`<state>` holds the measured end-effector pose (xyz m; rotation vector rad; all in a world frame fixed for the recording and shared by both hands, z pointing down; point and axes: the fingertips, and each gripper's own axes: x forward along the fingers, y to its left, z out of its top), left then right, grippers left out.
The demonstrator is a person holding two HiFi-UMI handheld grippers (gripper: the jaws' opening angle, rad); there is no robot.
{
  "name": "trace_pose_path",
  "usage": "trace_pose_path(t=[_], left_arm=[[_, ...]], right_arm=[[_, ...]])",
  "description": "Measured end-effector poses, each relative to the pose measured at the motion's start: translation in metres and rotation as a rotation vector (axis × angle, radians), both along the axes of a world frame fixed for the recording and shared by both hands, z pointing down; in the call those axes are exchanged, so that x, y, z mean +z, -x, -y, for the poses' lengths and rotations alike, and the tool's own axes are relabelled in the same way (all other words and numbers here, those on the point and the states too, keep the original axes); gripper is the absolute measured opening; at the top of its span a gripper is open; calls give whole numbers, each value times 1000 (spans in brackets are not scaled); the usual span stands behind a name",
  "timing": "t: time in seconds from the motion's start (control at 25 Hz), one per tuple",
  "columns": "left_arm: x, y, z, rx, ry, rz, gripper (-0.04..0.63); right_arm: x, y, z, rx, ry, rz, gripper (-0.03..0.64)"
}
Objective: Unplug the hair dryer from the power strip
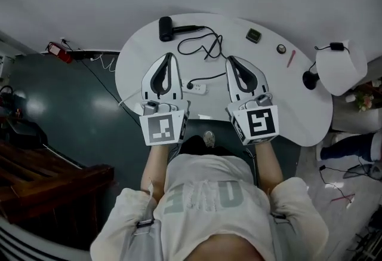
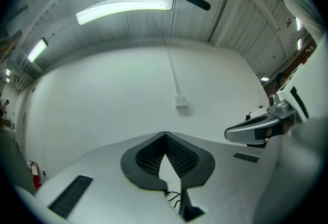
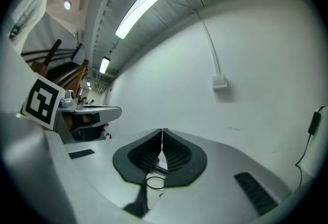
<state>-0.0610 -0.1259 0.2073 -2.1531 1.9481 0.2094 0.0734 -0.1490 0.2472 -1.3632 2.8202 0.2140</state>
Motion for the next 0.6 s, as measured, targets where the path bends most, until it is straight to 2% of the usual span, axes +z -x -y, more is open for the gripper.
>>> trace_pose_path(t=[0.12, 0.6], left_arm=[[10, 5, 15, -17, 35, -3, 14], [4, 15, 48, 11, 16, 14, 14]], right_arm=[[8, 8, 12, -31, 31, 18, 21], [7, 18, 41, -38, 77, 85, 22]])
